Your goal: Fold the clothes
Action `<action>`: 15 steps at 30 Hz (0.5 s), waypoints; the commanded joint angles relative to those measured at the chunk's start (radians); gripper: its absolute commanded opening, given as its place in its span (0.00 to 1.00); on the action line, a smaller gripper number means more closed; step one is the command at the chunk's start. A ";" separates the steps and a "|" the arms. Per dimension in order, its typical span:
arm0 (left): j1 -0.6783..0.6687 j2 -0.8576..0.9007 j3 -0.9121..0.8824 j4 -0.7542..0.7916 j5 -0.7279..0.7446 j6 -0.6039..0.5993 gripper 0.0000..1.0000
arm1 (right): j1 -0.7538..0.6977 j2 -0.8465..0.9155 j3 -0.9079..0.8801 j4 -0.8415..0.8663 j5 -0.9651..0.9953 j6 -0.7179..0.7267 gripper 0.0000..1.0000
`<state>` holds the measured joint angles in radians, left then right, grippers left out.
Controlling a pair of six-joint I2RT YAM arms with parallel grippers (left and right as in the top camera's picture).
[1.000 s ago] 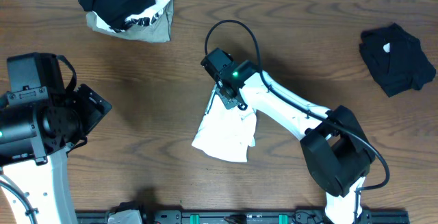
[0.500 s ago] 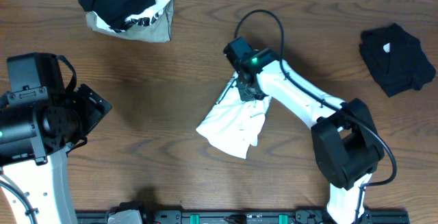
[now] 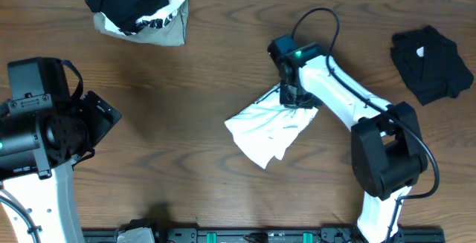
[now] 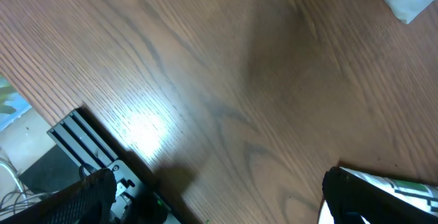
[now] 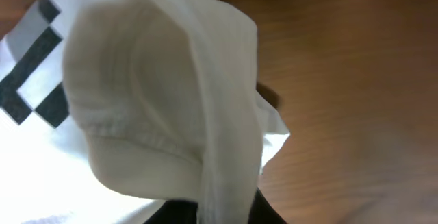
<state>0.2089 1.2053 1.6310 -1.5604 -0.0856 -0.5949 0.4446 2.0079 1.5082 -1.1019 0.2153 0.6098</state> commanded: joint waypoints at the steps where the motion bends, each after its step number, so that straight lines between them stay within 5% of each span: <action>1: 0.006 0.003 -0.006 -0.002 -0.016 0.014 0.98 | -0.031 -0.064 0.015 -0.028 0.075 0.067 0.19; 6: 0.006 0.003 -0.006 -0.002 -0.016 0.014 0.98 | -0.072 -0.092 0.015 -0.071 0.087 0.093 0.37; 15: 0.006 0.003 -0.006 -0.002 -0.016 0.018 0.98 | -0.153 -0.092 0.015 -0.216 0.057 0.103 0.34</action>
<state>0.2089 1.2053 1.6310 -1.5608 -0.0860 -0.5945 0.3138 1.9358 1.5097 -1.2816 0.2691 0.6899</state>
